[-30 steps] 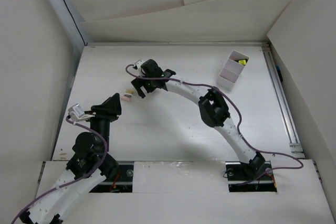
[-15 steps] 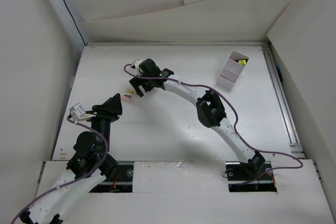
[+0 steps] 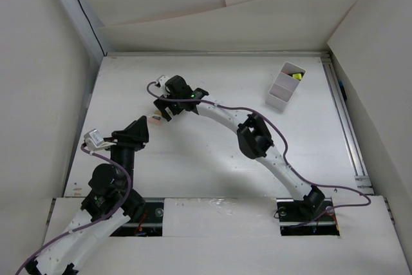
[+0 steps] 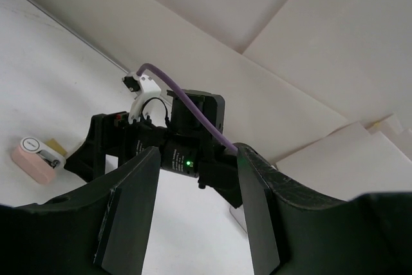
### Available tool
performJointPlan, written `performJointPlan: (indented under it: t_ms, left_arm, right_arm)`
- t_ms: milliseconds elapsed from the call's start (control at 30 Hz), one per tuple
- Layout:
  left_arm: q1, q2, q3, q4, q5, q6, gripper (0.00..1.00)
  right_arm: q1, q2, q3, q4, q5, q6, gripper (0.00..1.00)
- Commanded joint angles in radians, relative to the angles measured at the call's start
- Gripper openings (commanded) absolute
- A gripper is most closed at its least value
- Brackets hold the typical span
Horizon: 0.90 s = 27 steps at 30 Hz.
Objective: Sort the stationery into containers
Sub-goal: Pick up the stationery from the center of the board.
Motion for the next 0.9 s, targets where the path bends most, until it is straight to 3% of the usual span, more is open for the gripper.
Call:
performJointPlan:
  t_ms: [0,367,500,567,700,867]
  left_arm:
    - [0.004,-0.027,-0.007,0.015,0.013,0.013,0.48]
    - [-0.005,-0.070,-0.007,0.004,0.013,0.022,0.48]
    - [-0.005,-0.079,-0.007,0.004,0.013,0.022,0.48]
    - [-0.005,-0.079,-0.007,0.004,0.013,0.022,0.48]
    - [-0.005,-0.079,-0.007,0.004,0.023,0.022,0.48]
    - [-0.005,-0.079,-0.017,-0.005,0.012,0.031,0.48]
  right_arm:
    - [0.011,0.018,0.060,0.042,-0.015,0.004,0.93]
    - [0.020,0.027,0.080,0.053,-0.015,0.013,0.98]
    - [0.029,0.036,0.080,0.053,0.008,0.013,0.90]
    - [0.029,0.036,0.080,0.053,0.008,0.013,0.74]
    - [0.029,0.027,0.071,0.053,0.018,0.013,0.71]
    - [0.029,-0.008,0.007,0.077,0.044,0.013,0.61]
